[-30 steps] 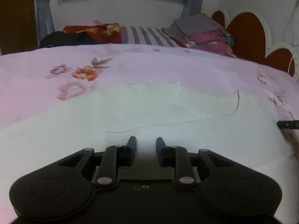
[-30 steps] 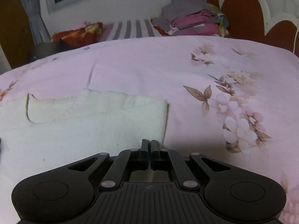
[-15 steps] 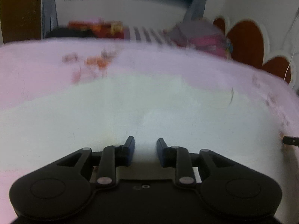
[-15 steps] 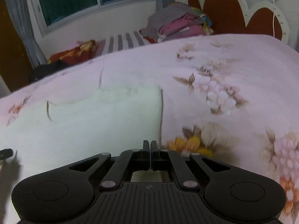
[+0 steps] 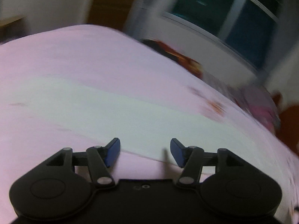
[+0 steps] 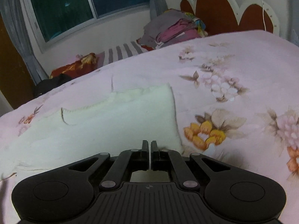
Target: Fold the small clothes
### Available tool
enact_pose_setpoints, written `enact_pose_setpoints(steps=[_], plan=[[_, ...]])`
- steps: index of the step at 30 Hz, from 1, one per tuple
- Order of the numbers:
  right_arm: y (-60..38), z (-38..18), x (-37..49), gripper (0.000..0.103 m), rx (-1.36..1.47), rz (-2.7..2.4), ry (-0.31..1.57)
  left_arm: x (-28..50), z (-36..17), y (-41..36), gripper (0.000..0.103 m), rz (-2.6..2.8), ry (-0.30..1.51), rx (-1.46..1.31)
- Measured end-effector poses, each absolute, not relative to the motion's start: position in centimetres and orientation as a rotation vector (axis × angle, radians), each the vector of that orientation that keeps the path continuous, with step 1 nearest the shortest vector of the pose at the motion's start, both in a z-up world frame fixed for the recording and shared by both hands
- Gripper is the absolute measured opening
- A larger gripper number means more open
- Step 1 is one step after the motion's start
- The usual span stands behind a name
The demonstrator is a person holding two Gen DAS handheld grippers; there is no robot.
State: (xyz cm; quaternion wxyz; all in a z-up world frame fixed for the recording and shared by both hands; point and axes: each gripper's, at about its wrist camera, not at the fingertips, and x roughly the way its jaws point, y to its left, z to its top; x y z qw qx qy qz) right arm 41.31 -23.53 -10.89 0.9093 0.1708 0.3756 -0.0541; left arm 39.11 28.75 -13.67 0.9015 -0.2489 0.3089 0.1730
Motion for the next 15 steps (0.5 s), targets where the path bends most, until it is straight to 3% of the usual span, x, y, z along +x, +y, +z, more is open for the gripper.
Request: enact_pose_setpoints(steps=[2, 3, 4, 9, 12, 14, 15], plan=[[-23.0, -11.1, 41.2, 0.000, 0.360, -0.109, 0.770, 37.2, -14.3, 32.8, 0.054, 0.469, 0.631, -0.601], [-22.6, -11.2, 41.1, 0.000, 0.354, -0.112, 0.770, 36.3, -14.7, 34.5, 0.038, 0.493, 0.618, -0.666], [-22.3, -11.4, 41.2, 0.000, 0.355, -0.114, 0.778, 35.4, -15.1, 36.6, 0.033, 0.487, 0.582, -0.770], [-20.9, -11.7, 41.5, 0.003, 0.338, -0.118, 0.784, 34.2, -15.9, 41.5, 0.035, 0.491, 0.507, -0.973], [-20.5, -11.5, 41.5, 0.023, 0.344, -0.127, 0.790, 34.2, -16.3, 42.7, 0.034, 0.488, 0.472, -1.027], [-20.4, -11.4, 41.5, 0.023, 0.329, -0.150, 0.799, 34.4, -16.5, 43.0, 0.018, 0.477, 0.460, -1.029], [-20.4, -11.5, 41.6, 0.023, 0.325, -0.157, 0.817, 34.6, -16.7, 42.9, 0.002, 0.459, 0.468, -1.014]])
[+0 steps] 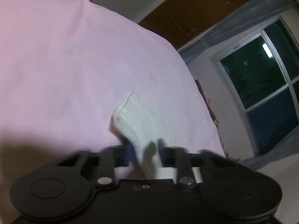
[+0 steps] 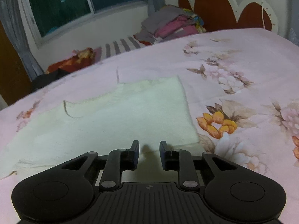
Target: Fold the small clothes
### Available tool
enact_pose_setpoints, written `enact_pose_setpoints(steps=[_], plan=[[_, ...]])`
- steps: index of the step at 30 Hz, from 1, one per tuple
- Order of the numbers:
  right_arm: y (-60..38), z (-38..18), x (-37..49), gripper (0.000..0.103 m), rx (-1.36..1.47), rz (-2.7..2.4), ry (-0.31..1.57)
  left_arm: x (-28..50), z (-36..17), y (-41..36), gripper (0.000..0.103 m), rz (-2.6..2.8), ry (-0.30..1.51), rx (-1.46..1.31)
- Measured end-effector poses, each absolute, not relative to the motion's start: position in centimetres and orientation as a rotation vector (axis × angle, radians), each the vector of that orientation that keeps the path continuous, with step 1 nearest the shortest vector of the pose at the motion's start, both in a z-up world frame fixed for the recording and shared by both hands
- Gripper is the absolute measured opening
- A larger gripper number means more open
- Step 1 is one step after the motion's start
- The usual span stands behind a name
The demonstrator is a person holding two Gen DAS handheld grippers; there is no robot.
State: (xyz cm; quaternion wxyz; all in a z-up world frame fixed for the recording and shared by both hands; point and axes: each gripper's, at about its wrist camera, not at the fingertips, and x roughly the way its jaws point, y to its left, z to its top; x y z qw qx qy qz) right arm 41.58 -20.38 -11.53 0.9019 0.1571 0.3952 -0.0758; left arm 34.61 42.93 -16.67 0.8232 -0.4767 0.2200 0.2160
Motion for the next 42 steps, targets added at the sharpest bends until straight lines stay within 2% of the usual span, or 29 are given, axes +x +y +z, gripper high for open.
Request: enact_pose_setpoints(steps=[3, 8, 19, 24, 31, 32, 33, 34, 35, 36, 37, 39, 41, 42], plan=[[-20.8, -11.6, 41.4, 0.023, 0.349, -0.154, 0.842, 35.6, -16.6, 42.8, 0.002, 0.436, 0.435, -0.993], [-21.5, -11.3, 40.6, 0.023, 0.354, -0.162, 0.832, 40.2, -14.0, 36.7, 0.002, 0.259, 0.447, -0.885], [-24.1, -10.6, 40.6, 0.023, 0.399, -0.178, 0.806, 51.3, -10.5, 14.4, 0.002, -0.182, 0.629, -0.496], [-26.0, -10.1, 40.2, 0.023, 0.467, -0.185, 0.786, 52.0, -11.4, 5.7, 0.002, -0.299, 0.713, -0.377], [-28.3, -9.8, 39.7, 0.024, 0.520, -0.157, 0.783, 52.7, -15.1, -1.7, 0.004, -0.384, 0.808, -0.278], [-28.6, -9.7, 39.6, 0.024, 0.525, -0.158, 0.781, 52.1, -15.4, -2.4, 0.008, -0.382, 0.819, -0.278], [-28.7, -9.6, 39.5, 0.024, 0.523, -0.164, 0.774, 51.8, -15.9, -3.0, 0.024, -0.392, 0.836, -0.284], [-28.9, -9.5, 39.5, 0.045, 0.516, -0.179, 0.766, 51.6, -16.5, -3.6, 0.041, -0.414, 0.847, -0.288], [-28.9, -9.4, 39.4, 0.065, 0.506, -0.199, 0.754, 51.2, -16.7, -4.0, 0.049, -0.437, 0.835, -0.287], [-28.8, -9.2, 39.2, 0.087, 0.494, -0.215, 0.728, 51.3, -16.2, -4.1, 0.063, -0.445, 0.821, -0.286], [-28.7, -8.9, 39.0, 0.087, 0.479, -0.212, 0.695, 51.1, -15.4, -3.9, 0.071, -0.437, 0.809, -0.290], [-28.6, -8.6, 39.4, 0.086, 0.495, -0.149, 0.694, 49.4, -14.1, -2.4, 0.072, -0.388, 0.757, -0.290], [-28.2, -8.6, 40.1, 0.078, 0.524, -0.078, 0.699, 47.6, -12.8, 0.1, 0.071, -0.345, 0.717, -0.293], [-27.7, -8.7, 40.5, 0.072, 0.530, -0.049, 0.709, 46.4, -12.4, 1.8, 0.068, -0.291, 0.698, -0.278]])
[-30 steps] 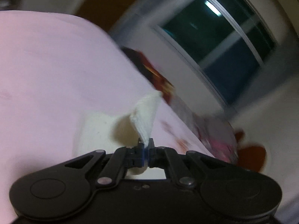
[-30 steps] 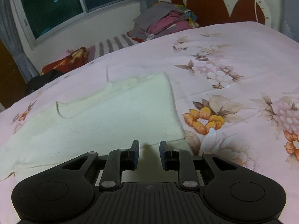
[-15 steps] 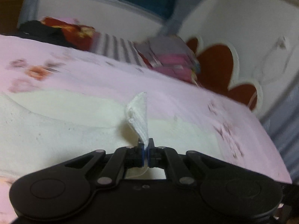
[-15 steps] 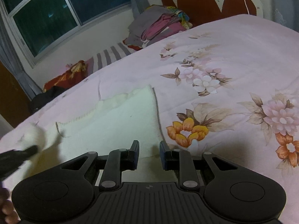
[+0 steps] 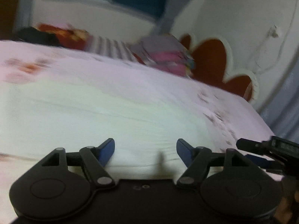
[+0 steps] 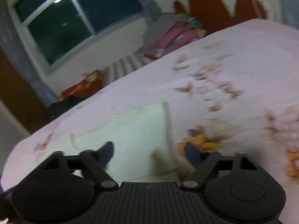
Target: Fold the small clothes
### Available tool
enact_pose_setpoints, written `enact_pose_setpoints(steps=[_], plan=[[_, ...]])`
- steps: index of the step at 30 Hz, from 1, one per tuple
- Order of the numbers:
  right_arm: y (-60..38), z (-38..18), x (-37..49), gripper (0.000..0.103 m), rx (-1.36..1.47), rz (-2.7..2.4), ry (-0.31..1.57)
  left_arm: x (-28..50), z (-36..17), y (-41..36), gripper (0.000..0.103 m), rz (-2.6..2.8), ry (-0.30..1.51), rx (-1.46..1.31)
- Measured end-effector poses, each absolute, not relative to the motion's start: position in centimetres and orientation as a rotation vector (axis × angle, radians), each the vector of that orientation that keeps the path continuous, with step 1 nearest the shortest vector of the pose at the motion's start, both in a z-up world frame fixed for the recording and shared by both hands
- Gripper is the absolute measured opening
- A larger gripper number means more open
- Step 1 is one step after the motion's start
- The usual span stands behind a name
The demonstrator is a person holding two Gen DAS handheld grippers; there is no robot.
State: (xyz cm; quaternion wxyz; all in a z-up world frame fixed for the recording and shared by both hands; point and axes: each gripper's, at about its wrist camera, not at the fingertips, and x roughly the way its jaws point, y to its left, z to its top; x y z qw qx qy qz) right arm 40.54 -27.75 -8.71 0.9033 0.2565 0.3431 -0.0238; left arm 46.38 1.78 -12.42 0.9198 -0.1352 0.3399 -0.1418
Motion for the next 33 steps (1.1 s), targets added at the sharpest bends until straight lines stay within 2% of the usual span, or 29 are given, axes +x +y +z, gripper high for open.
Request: enact_pose_setpoints(steps=[2, 3, 4, 8, 12, 14, 16, 17, 19, 26, 33], plan=[[-26.7, -9.3, 41.7, 0.062, 0.557, 0.003, 0.737, 44.5, -11.9, 4.7, 0.059, -0.185, 0.679, -0.235], [-26.1, -9.6, 42.4, 0.055, 0.567, 0.028, 0.754, 43.5, -12.0, 6.6, 0.049, -0.129, 0.666, -0.223], [-25.3, -10.1, 43.0, 0.054, 0.568, 0.047, 0.769, 42.5, -11.9, 8.6, 0.047, -0.072, 0.657, -0.230], [-22.8, -11.7, 45.3, 0.053, 0.575, 0.092, 0.817, 41.7, -13.2, 13.8, 0.047, 0.012, 0.703, -0.301], [-21.2, -12.8, 47.3, 0.053, 0.576, 0.120, 0.863, 43.3, -14.7, 14.7, 0.047, 0.005, 0.785, -0.355], [-20.4, -13.1, 48.1, 0.041, 0.542, 0.128, 0.888, 43.7, -15.2, 14.8, 0.047, -0.007, 0.793, -0.335], [-19.6, -13.3, 48.8, 0.023, 0.491, 0.134, 0.915, 44.2, -15.2, 15.0, 0.047, -0.014, 0.790, -0.337], [-19.4, -13.4, 49.1, 0.019, 0.465, 0.133, 0.920, 44.7, -15.2, 15.2, 0.047, -0.024, 0.790, -0.346], [-19.0, -13.5, 49.3, 0.005, 0.435, 0.129, 0.922, 45.3, -15.6, 14.9, 0.042, -0.039, 0.797, -0.333], [-23.4, -10.1, 45.3, 0.004, 0.446, -0.010, 0.723, 45.6, -15.8, 14.2, 0.039, -0.066, 0.803, -0.235], [-26.7, -11.4, 43.0, 0.004, 0.462, -0.062, 0.766, 45.4, -15.6, 14.2, 0.036, -0.080, 0.808, -0.197]])
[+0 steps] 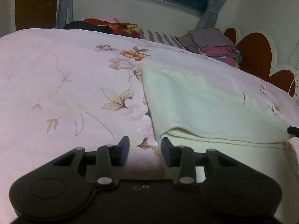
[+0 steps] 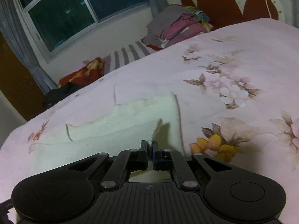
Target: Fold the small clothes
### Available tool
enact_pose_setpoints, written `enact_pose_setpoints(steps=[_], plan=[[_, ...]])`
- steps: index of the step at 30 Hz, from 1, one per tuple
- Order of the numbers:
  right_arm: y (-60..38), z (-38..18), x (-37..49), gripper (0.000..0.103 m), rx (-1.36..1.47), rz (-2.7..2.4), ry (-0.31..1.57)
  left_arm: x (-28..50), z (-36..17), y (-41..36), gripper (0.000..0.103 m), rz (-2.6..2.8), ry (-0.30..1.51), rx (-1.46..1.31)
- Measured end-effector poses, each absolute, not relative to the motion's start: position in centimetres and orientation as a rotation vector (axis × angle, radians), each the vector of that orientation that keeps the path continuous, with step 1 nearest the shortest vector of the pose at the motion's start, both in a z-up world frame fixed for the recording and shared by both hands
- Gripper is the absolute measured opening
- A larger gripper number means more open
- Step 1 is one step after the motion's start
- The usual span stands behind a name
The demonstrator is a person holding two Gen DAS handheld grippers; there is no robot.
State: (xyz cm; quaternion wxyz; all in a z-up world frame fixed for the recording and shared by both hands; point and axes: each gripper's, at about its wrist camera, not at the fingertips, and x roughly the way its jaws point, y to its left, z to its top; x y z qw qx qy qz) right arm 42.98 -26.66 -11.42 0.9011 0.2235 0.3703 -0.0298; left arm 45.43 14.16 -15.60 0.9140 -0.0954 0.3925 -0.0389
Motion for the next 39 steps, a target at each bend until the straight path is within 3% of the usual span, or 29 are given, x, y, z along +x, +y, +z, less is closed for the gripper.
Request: enact_pose_setpoints(steps=[30, 32, 33, 34, 39], plan=[[-27.3, -13.0, 42.0, 0.004, 0.365, -0.121, 0.840, 45.9, -15.1, 14.5, 0.034, -0.095, 0.847, -0.185], [-27.4, -12.1, 41.7, 0.004, 0.347, -0.143, 0.816, 45.0, -13.7, 14.7, 0.039, -0.088, 0.784, -0.196], [-27.3, -11.2, 41.4, 0.007, 0.313, -0.184, 0.784, 44.5, -12.8, 14.5, 0.042, -0.100, 0.740, -0.183], [-27.1, -10.5, 41.0, 0.016, 0.293, -0.193, 0.754, 44.5, -12.2, 13.8, 0.042, -0.118, 0.716, -0.161], [-24.9, -10.7, 42.1, 0.017, 0.281, -0.036, 0.787, 46.6, -12.8, 9.8, 0.043, -0.259, 0.742, -0.119]])
